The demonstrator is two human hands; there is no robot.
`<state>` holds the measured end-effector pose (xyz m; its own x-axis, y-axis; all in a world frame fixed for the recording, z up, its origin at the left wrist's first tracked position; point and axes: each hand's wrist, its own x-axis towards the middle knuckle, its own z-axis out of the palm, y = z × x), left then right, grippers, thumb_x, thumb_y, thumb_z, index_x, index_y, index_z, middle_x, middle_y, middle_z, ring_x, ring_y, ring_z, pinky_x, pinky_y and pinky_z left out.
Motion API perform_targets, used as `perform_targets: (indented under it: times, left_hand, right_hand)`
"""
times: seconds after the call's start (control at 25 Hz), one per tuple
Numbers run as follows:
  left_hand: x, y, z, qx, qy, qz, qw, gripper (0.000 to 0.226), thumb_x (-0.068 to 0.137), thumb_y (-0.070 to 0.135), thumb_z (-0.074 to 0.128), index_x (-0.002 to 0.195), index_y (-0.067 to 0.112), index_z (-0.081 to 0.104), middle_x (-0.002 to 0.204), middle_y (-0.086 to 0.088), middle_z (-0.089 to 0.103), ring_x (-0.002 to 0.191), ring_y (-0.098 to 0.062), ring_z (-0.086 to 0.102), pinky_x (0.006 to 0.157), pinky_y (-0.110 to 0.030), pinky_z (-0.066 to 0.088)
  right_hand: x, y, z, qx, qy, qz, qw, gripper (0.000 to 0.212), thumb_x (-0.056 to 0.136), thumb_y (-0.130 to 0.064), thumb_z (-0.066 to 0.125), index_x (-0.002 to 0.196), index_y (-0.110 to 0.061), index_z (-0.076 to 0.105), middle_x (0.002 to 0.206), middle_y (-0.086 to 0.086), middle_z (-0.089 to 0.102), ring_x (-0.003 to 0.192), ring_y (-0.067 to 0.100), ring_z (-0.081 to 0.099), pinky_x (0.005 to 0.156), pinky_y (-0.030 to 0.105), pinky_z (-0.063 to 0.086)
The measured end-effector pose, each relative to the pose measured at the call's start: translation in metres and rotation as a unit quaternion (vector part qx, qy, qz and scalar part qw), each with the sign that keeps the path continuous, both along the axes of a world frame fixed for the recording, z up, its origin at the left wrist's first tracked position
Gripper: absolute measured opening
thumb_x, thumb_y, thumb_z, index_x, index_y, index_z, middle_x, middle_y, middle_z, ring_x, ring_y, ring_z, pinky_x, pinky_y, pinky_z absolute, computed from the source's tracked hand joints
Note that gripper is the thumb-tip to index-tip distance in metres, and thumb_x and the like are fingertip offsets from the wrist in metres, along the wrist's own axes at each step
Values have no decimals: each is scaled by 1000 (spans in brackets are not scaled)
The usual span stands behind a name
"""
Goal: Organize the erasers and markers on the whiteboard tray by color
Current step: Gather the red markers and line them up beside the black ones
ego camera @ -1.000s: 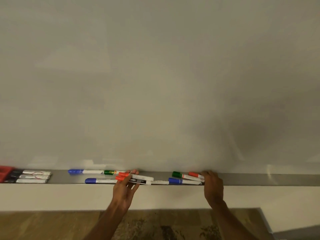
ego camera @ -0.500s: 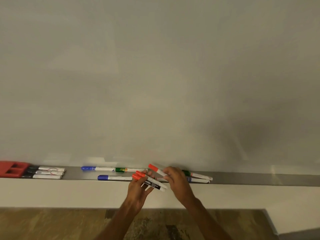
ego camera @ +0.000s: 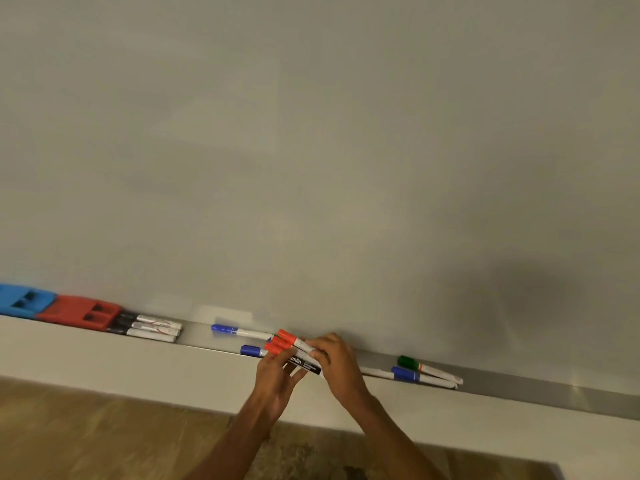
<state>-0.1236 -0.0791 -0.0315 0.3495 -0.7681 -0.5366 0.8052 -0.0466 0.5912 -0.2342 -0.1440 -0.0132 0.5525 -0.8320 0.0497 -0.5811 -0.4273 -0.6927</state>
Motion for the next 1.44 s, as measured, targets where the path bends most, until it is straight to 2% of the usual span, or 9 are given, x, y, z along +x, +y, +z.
perform_targets:
  times: [0.28, 0.52, 0.64, 0.76, 0.84, 1.0, 1.28, 1.4, 1.44]
  left_hand:
    - [45, 22, -7, 26, -6, 34, 999, 20, 87, 3, 59, 107, 0, 61, 92, -17, 68, 84, -28, 65, 63, -36, 54]
    - [101, 49, -15, 67, 3, 113, 991, 28, 85, 6, 64, 112, -2, 58, 103, -22, 66, 94, -33, 64, 65, -39, 54]
    - [135, 68, -19, 67, 6, 166, 984, 30, 85, 6, 63, 114, -2, 58, 107, -22, 65, 96, -33, 64, 69, -41, 55]
    - [166, 82, -19, 62, 10, 204, 977, 23, 86, 4, 61, 109, 1, 59, 105, -21, 63, 90, -30, 63, 71, -41, 52]
    - [180, 87, -18, 61, 17, 216, 974, 11, 87, 4, 60, 98, 5, 60, 100, -19, 63, 86, -29, 62, 71, -41, 51]
    - [196, 89, -16, 61, 28, 221, 973, 5, 87, 3, 60, 91, 7, 60, 94, -17, 64, 85, -29, 62, 71, -41, 51]
    - [195, 81, -21, 66, 39, 204, 976, 7, 87, 2, 60, 92, 7, 60, 94, -16, 66, 86, -29, 64, 65, -39, 57]
    - [190, 79, -21, 60, 44, 197, 978, 10, 86, 2, 60, 94, 8, 60, 95, -16, 66, 86, -30, 65, 67, -39, 57]
    - [188, 78, -21, 58, 46, 194, 978, 10, 86, 2, 60, 95, 7, 60, 95, -16, 66, 86, -30, 65, 69, -40, 57]
  right_hand:
    - [50, 22, -4, -5, 13, 42, 999, 25, 89, -13, 50, 107, -12, 68, 104, 6, 64, 96, 9, 55, 78, 5, 35]
    - [97, 38, -12, -64, -4, 30, 997, 22, 91, -17, 50, 107, -17, 66, 105, 1, 67, 98, 11, 57, 89, 21, 44]
    - [118, 45, -17, -82, 50, 21, 995, 32, 94, -29, 47, 119, -15, 59, 119, 4, 64, 110, 17, 57, 98, 30, 47]
    - [129, 50, -32, -126, 136, 65, 980, 65, 91, -57, 18, 128, -16, 52, 133, 2, 56, 124, 16, 51, 108, 34, 39]
    - [128, 50, -45, -150, 213, 84, 962, 72, 92, -58, 4, 127, -19, 53, 132, -3, 57, 122, 13, 52, 109, 33, 34]
    - [117, 55, -55, -89, 265, 99, 955, 68, 92, -58, 7, 134, -18, 43, 136, -3, 53, 124, 14, 50, 111, 28, 2]
    - [63, 36, -69, -128, 301, 84, 941, 64, 93, -58, 12, 141, -18, 24, 144, -2, 41, 134, 16, 36, 111, 23, 0]
    - [43, 26, -73, -132, 289, 76, 945, 65, 92, -60, 15, 141, -18, 25, 145, -3, 38, 133, 17, 39, 111, 21, -11]
    - [41, 25, -73, -131, 270, 74, 951, 66, 91, -61, 17, 141, -19, 26, 145, -2, 38, 133, 17, 39, 113, 20, -7]
